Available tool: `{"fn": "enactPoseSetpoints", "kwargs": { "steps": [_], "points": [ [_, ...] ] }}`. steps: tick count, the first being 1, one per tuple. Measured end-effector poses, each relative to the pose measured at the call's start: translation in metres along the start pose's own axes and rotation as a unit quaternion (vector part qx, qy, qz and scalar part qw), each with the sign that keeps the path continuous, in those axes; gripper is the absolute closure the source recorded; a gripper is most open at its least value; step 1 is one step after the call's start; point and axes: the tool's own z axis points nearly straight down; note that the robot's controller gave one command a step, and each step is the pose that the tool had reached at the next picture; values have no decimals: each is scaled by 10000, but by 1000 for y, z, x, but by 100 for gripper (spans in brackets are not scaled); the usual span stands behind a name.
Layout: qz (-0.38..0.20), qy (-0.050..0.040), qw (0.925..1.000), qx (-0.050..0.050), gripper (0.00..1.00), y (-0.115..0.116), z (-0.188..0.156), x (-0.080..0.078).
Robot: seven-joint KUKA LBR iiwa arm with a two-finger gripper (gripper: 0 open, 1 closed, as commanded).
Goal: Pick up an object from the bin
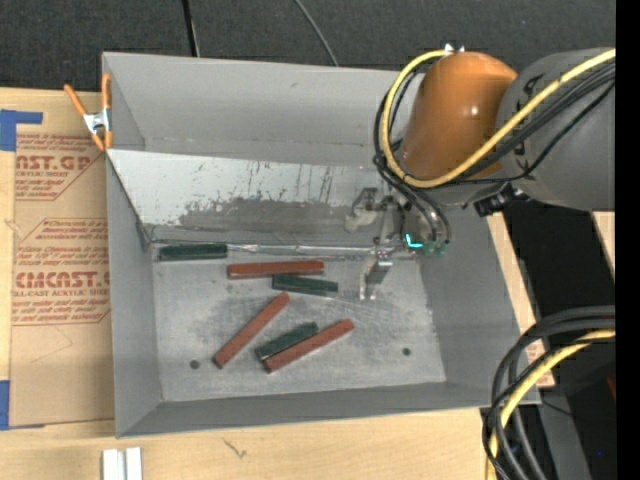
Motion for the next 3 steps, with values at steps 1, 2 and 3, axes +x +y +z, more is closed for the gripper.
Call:
{"fn": "enactPoseSetpoints", "kwargs": {
  "steps": [1, 2, 3],
  "points": [
    [0, -40, 10000, 0, 0, 0, -5, -2],
    [-433, -61, 9990, 4, 0, 6, 44, -2],
    [-915, -139, 9957, 1, 100, 34, 91, 9]
  ]
}}
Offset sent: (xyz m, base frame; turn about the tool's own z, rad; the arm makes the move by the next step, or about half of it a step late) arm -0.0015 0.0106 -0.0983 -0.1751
